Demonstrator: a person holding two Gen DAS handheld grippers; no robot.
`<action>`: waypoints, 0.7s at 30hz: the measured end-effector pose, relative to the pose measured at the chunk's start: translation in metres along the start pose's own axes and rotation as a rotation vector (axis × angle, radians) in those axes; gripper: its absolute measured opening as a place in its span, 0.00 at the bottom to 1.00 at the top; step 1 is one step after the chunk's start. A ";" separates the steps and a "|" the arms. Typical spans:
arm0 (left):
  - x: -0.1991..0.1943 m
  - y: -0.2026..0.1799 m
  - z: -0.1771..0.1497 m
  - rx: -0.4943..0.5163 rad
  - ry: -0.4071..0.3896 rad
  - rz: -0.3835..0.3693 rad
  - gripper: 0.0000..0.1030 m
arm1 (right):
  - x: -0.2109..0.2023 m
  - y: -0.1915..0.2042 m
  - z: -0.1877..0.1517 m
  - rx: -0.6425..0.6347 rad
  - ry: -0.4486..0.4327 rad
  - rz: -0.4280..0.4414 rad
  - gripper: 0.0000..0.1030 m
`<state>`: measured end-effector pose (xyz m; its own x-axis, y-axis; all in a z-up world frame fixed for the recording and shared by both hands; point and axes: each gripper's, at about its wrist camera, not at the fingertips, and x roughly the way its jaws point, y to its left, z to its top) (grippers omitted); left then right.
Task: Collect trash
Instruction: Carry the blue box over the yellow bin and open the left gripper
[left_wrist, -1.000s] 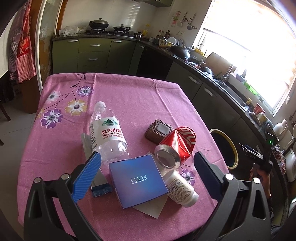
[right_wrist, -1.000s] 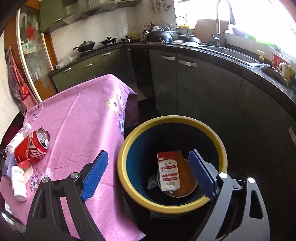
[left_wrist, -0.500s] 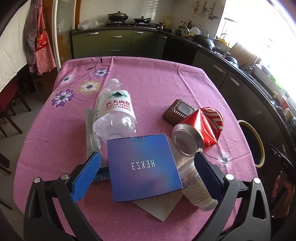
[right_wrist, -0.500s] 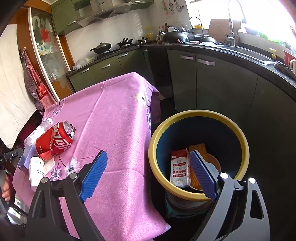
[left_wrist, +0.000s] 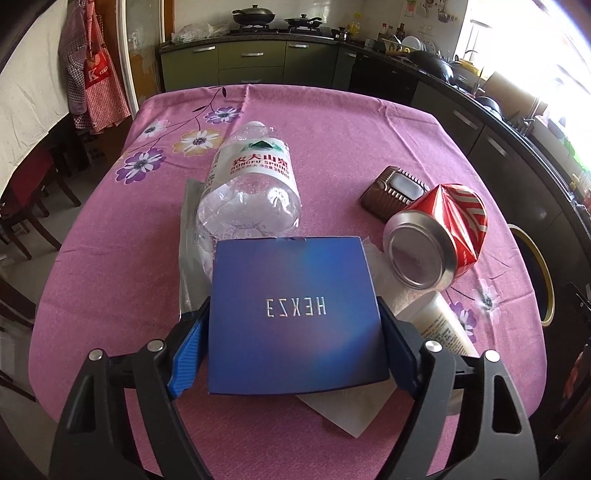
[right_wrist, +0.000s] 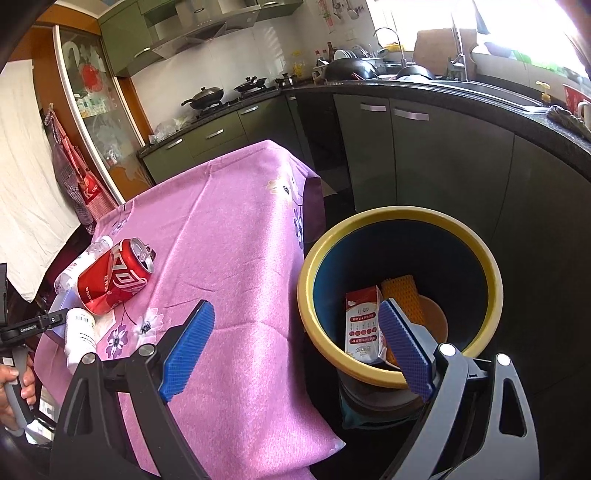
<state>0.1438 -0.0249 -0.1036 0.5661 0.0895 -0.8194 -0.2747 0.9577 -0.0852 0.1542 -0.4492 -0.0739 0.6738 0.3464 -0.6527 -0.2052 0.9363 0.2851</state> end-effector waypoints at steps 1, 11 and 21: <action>0.002 0.000 -0.001 0.002 0.005 0.000 0.76 | 0.000 0.000 -0.001 0.001 0.002 0.003 0.87; -0.008 0.005 -0.007 0.030 -0.022 -0.035 0.72 | 0.000 0.006 0.000 -0.010 0.007 0.016 0.87; -0.050 0.012 -0.008 0.061 -0.080 -0.067 0.71 | 0.001 0.009 -0.001 -0.018 0.012 0.030 0.87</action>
<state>0.1057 -0.0199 -0.0680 0.6426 0.0445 -0.7649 -0.1884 0.9768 -0.1015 0.1520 -0.4402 -0.0725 0.6588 0.3753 -0.6520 -0.2386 0.9262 0.2920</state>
